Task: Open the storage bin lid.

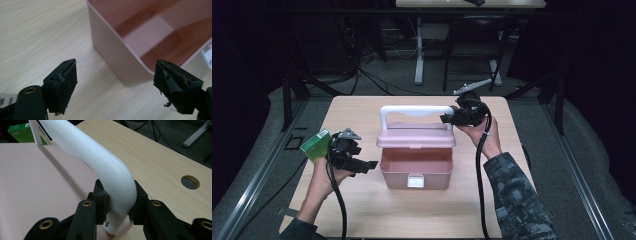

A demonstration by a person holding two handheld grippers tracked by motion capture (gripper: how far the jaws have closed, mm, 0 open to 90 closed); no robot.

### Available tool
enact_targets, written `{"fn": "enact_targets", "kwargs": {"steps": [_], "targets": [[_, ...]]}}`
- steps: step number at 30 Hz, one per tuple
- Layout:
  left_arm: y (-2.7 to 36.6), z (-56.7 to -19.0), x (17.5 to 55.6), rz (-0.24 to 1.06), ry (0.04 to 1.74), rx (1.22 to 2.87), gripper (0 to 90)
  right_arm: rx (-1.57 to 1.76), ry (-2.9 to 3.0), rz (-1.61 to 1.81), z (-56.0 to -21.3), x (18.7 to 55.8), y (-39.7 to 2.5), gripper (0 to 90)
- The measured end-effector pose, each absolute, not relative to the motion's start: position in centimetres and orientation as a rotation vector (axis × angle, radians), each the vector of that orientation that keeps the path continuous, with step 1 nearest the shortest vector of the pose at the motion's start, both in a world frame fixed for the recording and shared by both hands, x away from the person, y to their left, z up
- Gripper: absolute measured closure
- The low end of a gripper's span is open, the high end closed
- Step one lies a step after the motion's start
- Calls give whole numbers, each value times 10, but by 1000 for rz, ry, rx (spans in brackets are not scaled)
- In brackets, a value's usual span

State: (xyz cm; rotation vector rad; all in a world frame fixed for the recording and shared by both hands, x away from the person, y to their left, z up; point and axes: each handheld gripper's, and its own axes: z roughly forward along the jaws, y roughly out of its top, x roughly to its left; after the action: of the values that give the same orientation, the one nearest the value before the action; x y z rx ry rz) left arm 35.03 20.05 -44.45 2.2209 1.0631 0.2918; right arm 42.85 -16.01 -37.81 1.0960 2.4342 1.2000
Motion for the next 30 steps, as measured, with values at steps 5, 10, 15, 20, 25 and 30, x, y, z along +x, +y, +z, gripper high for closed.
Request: {"fn": "enact_targets", "kwargs": {"steps": [5,10,15,20,25,30], "targets": [[188,-449,355,288,1058,2220,286,1105,2431,1204,-377,431,-160,712],[180,-457,359,262,1067,2227,422,1109,2426,1204,-377,433,-160,710],[177,-462,359,217,1061,2219,520,1105,2422,1195,-376,434,-160,707],[171,-463,356,241,1043,2225,631,1110,2415,1195,-375,437,-160,701],[172,-464,355,233,1043,2218,640,1108,2413,1179,-373,441,-160,695],[172,-464,355,238,1036,2221,646,1113,2410,1184,-371,447,-161,689]]}}
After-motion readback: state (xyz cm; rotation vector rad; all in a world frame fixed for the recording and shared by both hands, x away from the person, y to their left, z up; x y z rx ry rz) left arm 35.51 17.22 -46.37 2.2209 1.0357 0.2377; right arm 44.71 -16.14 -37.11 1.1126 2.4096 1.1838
